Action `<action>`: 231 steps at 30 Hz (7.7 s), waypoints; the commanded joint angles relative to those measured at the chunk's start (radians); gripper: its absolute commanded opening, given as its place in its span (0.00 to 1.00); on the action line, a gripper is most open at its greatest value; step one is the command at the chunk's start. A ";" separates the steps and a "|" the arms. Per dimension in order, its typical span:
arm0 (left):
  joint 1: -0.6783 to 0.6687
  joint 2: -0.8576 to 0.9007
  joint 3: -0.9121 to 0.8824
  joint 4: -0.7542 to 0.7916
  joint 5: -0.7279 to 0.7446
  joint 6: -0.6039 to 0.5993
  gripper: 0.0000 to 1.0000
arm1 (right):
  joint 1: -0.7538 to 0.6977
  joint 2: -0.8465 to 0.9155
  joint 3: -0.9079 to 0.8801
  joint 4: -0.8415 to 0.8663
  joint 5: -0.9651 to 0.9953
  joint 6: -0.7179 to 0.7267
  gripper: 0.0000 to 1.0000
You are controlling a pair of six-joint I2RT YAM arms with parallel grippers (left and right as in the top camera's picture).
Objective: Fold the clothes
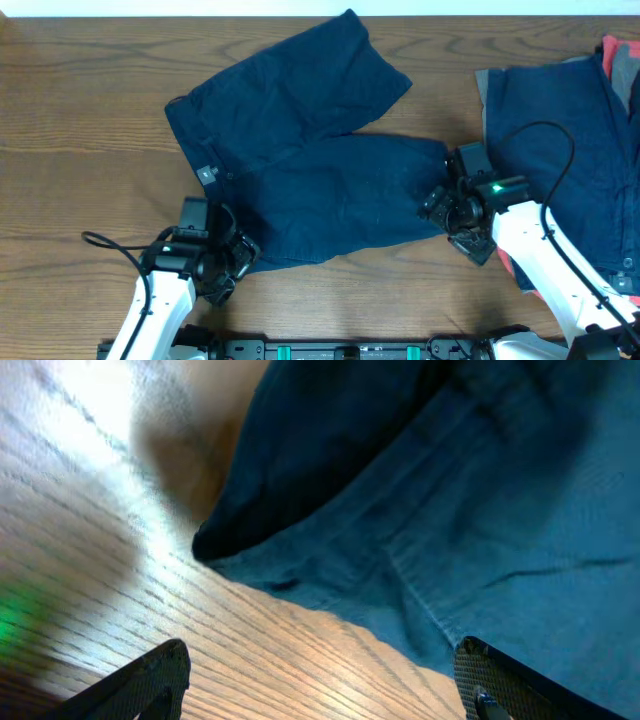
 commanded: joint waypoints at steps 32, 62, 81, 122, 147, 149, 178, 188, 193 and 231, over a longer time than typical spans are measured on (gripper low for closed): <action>-0.023 -0.005 -0.146 0.040 -0.037 -0.105 0.06 | -0.008 0.002 -0.034 -0.002 -0.048 0.047 0.99; -0.023 -0.074 -0.047 -0.130 -0.014 0.068 0.06 | -0.011 -0.009 -0.270 0.356 -0.005 0.081 0.01; -0.023 -0.430 0.228 -0.565 0.069 0.145 0.06 | -0.108 -0.362 0.196 -0.106 0.115 -0.299 0.01; 0.071 0.323 0.254 0.304 -0.546 -0.304 0.07 | 0.132 0.657 0.513 1.208 0.028 -0.755 0.08; 0.187 0.226 0.253 0.134 -0.168 0.116 0.89 | -0.093 0.539 0.489 0.372 -0.114 -0.763 0.98; 0.187 0.236 0.249 0.133 -0.166 0.116 0.89 | -0.091 0.577 0.489 0.390 -0.114 -0.762 0.93; 0.187 0.245 0.248 0.095 -0.167 0.174 0.89 | -0.097 0.664 0.491 0.260 -0.085 -0.646 0.01; 0.190 0.245 0.248 0.129 -0.167 0.357 0.98 | -0.106 0.515 0.492 0.092 0.039 -0.592 0.99; 0.190 0.269 0.248 0.185 -0.164 0.511 0.98 | -0.132 0.418 0.492 0.086 0.066 -0.599 0.99; 0.190 0.418 0.346 0.075 0.014 0.565 0.06 | 0.086 0.395 0.492 -0.008 -0.307 -0.858 0.01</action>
